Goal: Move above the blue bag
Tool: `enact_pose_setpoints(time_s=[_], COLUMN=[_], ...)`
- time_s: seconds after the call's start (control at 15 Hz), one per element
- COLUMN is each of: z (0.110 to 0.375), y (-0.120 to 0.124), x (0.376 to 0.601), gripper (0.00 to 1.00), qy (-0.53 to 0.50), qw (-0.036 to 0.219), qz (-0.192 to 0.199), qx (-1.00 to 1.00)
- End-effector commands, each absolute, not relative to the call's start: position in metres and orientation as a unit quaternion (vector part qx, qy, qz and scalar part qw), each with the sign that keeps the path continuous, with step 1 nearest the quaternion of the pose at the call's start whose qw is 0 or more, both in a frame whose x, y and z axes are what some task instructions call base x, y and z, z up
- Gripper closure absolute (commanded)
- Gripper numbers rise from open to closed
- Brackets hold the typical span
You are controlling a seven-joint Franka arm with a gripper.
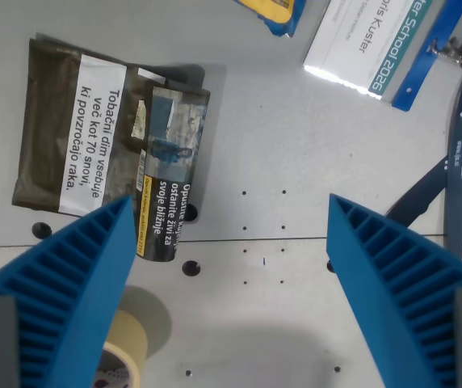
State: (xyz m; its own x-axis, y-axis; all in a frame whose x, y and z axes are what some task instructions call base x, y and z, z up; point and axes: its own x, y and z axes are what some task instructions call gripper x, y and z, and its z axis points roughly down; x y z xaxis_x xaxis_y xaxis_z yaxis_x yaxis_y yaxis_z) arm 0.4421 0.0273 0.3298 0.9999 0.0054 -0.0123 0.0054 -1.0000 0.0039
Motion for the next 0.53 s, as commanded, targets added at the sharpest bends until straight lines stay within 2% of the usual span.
enact_pose_setpoints(time_s=[0.07, 0.53], z=[0.326, 0.3], y=[0.028, 0.033], x=[0.447, 0.465], gripper=[0.0, 0.0], qy=[0.057, 0.162], qw=[0.003, 0.007], qz=[0.004, 0.006], qx=[0.998, 0.987])
